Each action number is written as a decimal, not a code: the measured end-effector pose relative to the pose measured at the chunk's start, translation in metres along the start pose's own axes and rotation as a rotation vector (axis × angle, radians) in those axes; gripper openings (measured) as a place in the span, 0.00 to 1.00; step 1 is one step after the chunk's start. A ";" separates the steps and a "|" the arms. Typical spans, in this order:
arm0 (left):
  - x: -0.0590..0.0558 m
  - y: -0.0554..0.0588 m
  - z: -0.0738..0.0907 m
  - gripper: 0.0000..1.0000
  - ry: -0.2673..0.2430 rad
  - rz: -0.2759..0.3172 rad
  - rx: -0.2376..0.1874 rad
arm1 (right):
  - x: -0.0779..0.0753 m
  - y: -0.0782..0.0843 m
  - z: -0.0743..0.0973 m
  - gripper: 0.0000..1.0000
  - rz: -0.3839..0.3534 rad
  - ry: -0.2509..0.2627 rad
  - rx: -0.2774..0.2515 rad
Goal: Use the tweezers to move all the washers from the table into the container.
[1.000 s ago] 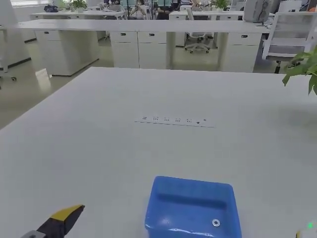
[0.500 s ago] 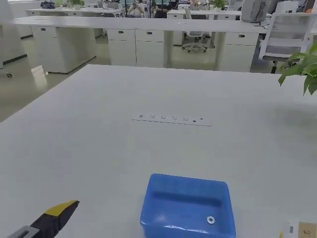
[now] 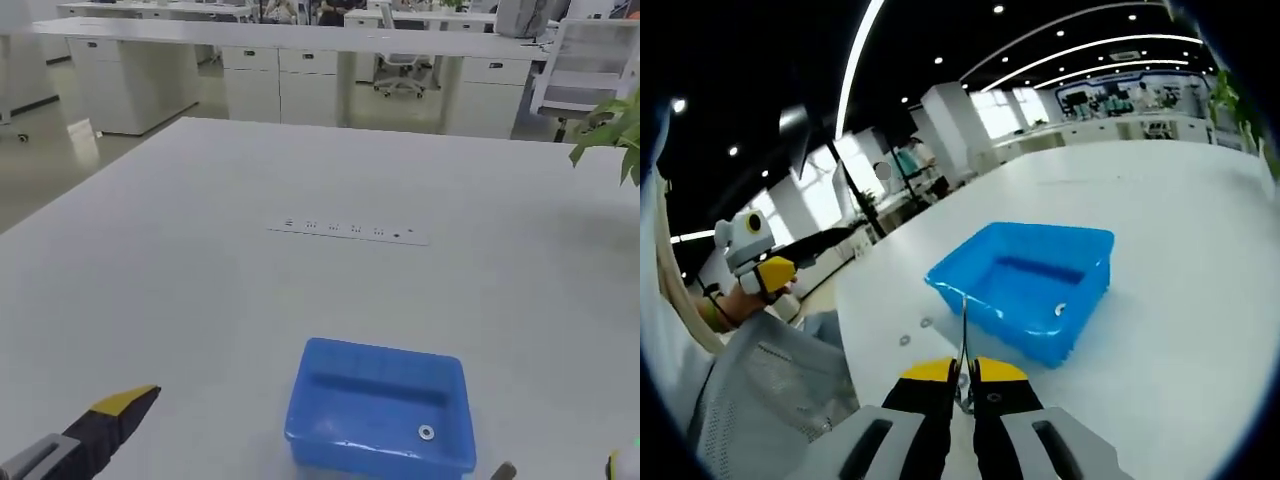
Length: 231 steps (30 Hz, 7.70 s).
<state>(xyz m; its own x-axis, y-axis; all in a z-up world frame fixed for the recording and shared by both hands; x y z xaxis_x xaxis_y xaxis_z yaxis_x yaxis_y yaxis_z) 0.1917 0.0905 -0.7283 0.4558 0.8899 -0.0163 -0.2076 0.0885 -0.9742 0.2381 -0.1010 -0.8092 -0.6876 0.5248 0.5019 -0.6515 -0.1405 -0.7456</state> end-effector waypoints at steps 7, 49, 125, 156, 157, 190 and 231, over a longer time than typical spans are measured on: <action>-0.001 -0.001 0.000 0.89 -0.002 -0.006 0.000 | 0.006 -0.018 0.002 0.03 -0.059 -0.036 -0.063; 0.010 0.003 0.002 0.87 -0.026 0.029 -0.005 | -0.009 -0.085 -0.018 0.03 0.023 -0.031 -0.108; 0.016 0.001 0.009 0.83 -0.063 0.059 -0.014 | -0.017 -0.093 -0.041 0.04 0.207 0.051 -0.023; 0.014 0.002 0.005 0.83 -0.042 0.052 -0.005 | 0.025 -0.056 -0.025 0.04 0.155 -0.035 0.008; 0.014 0.002 0.005 0.83 -0.042 0.051 -0.005 | 0.025 -0.052 -0.026 0.04 0.146 -0.036 0.013; 0.014 0.003 0.007 0.82 -0.043 0.050 -0.002 | 0.009 -0.006 -0.037 0.04 0.051 -0.020 0.079; 0.018 0.008 0.006 0.83 -0.103 -0.060 0.054 | 0.026 0.001 -0.044 0.03 0.287 0.054 0.091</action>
<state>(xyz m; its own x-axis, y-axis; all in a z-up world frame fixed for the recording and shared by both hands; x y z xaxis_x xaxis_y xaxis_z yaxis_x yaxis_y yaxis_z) 0.1932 0.1095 -0.7348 0.3785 0.9232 0.0673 -0.2306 0.1645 -0.9590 0.2337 -0.0504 -0.8157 -0.8312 0.4964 0.2503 -0.4606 -0.3627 -0.8101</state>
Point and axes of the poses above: the centre of the closed fingertips' face, and the gripper's own axes: z roughly backward along the fingers, x roughly to its left, y roughly out of its underside, the point moved 4 cm from there along z, roughly backward along the fingers, and after that the axes turned 6 degrees about -z, right-handed, at the moved point
